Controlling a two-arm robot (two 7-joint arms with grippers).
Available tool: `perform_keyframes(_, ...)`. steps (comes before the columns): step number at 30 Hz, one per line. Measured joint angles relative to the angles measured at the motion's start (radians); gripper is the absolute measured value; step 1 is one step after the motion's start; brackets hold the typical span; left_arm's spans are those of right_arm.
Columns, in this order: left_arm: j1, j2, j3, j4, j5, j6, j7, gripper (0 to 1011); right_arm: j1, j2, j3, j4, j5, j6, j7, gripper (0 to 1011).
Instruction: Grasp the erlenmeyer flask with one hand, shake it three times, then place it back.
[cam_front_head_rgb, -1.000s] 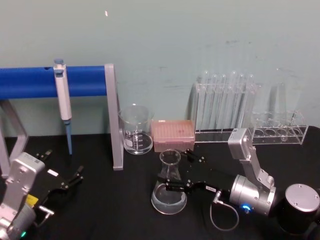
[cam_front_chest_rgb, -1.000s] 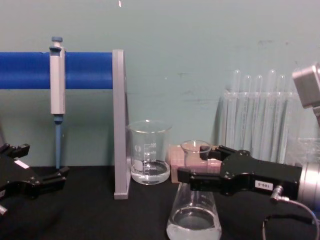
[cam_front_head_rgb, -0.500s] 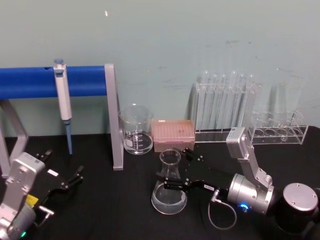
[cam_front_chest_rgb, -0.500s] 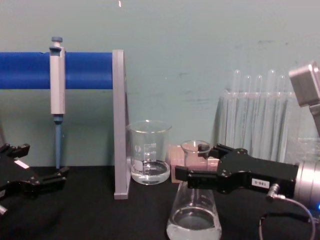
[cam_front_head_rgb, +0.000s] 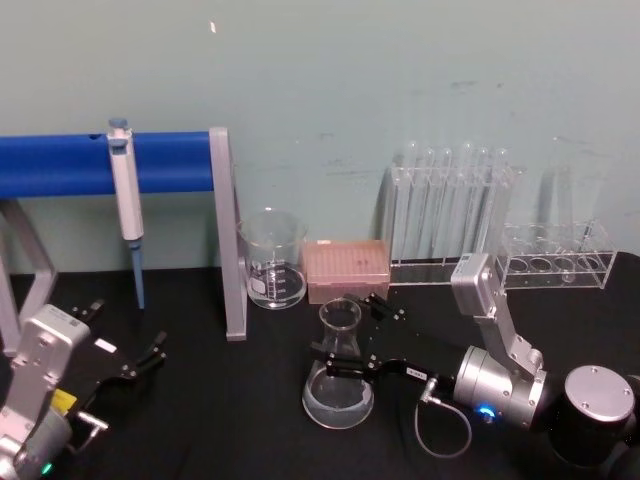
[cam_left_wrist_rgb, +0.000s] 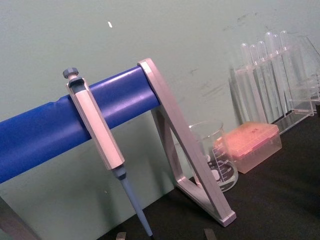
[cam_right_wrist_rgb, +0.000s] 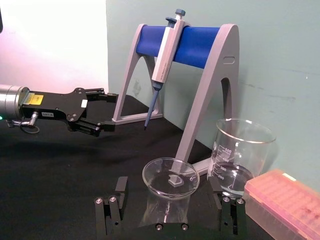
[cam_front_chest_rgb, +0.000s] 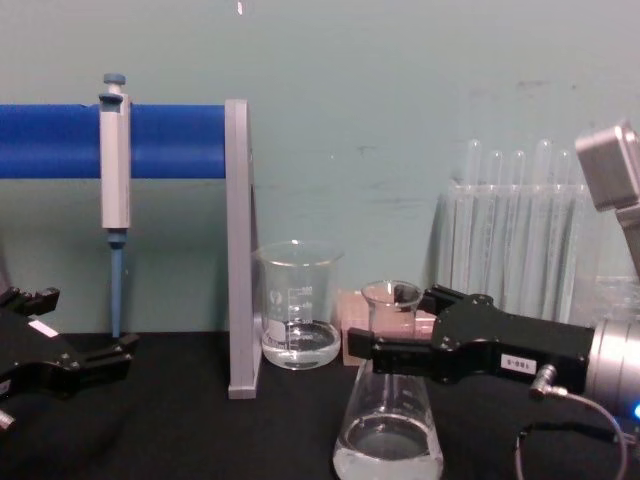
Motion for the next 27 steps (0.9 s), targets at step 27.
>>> perform_keyframes(27, 0.0, 0.0, 0.0, 0.0, 0.0, 0.0, 0.0, 1001, -0.001, 0.001, 0.0, -0.001, 0.001, 0.002, 0.0, 889)
